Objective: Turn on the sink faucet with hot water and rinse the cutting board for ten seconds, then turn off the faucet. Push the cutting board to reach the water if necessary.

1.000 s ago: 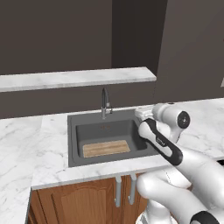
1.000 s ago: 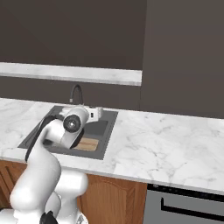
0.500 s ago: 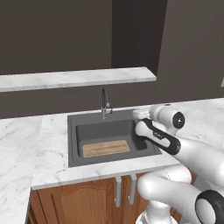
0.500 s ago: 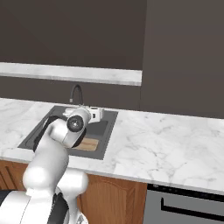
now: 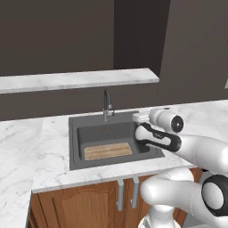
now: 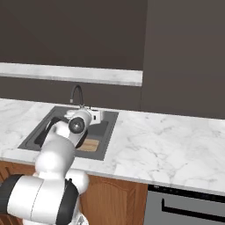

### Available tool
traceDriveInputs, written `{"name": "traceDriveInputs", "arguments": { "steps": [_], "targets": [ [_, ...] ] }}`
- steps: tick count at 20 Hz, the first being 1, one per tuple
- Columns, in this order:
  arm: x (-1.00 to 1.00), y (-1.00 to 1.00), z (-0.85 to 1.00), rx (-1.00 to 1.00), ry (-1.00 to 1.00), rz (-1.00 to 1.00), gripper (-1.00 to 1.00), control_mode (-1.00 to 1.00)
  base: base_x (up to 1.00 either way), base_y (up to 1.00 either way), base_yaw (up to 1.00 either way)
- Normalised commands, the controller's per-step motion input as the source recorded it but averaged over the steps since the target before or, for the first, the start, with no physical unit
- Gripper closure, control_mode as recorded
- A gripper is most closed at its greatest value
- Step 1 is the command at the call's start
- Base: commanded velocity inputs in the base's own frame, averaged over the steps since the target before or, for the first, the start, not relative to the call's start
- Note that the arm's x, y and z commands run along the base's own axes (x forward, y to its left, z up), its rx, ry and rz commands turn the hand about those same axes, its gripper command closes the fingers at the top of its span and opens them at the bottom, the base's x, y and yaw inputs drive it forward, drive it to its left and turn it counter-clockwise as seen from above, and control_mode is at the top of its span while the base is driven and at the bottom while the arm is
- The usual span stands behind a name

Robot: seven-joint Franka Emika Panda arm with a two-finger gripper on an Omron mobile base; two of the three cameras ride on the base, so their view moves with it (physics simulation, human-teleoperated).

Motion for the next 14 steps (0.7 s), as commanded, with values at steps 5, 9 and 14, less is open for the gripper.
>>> {"name": "traceDriveInputs", "arguments": {
  "steps": [5, 9, 14],
  "targets": [
    [0.13, 0.00, -0.14, 0.00, 0.00, 0.00, -1.00, -1.00, 0.00, 0.00, 0.00],
    [0.24, 0.01, -0.16, 0.00, 0.00, 0.00, -1.00, -1.00, 0.00, 0.00, 0.00],
    [0.28, 0.06, -0.20, 0.00, 0.00, 0.00, -1.00, -1.00, 0.00, 0.00, 0.00]
  ]
}}
